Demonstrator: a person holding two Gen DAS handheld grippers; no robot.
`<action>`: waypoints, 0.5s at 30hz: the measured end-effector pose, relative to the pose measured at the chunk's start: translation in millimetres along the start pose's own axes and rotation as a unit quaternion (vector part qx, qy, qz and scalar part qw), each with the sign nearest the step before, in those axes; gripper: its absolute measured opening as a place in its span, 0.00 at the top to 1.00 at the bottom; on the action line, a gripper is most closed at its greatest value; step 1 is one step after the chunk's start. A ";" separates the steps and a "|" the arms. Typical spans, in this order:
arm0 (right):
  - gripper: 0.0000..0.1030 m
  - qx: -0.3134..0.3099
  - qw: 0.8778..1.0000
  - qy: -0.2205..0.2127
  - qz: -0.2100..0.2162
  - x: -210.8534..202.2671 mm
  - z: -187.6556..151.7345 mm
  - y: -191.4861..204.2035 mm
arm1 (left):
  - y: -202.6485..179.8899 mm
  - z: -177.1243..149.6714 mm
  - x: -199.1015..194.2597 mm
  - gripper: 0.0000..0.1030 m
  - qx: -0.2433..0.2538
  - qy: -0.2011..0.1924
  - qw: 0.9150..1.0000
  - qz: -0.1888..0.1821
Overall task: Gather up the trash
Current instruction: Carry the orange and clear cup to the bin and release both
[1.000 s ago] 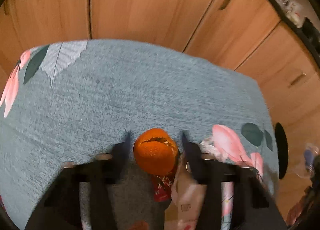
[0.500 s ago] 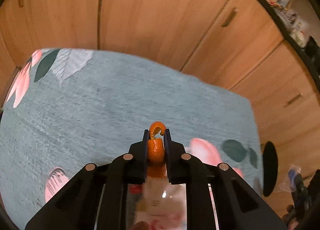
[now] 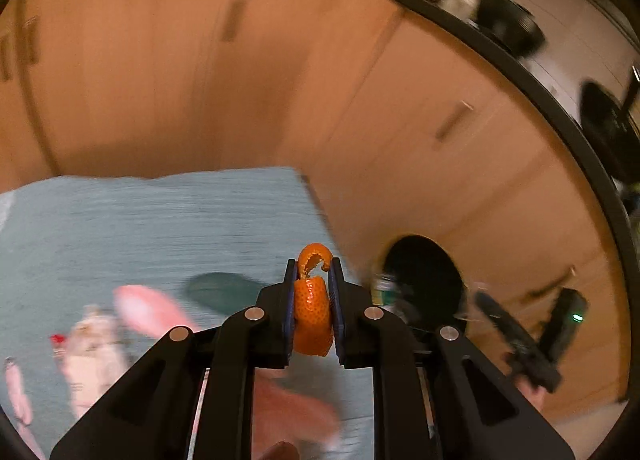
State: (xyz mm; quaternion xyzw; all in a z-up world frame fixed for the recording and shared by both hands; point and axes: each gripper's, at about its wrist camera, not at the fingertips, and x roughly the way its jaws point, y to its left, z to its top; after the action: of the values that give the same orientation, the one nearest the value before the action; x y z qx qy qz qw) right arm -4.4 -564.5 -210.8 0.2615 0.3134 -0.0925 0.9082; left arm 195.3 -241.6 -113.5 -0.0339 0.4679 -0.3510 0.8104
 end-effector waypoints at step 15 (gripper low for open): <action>0.23 0.014 0.997 -0.011 -0.073 -5.9 -22.5 -66.9 | -162.0 -30.2 157.6 0.85 0.098 0.091 0.989 -0.067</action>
State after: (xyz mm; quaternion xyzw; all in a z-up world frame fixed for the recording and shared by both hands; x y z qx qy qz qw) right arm -43.0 -609.1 -250.0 0.2496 0.3203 -0.1658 0.8987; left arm 134.4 -449.7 -184.1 0.0467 0.4996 -0.4507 0.7383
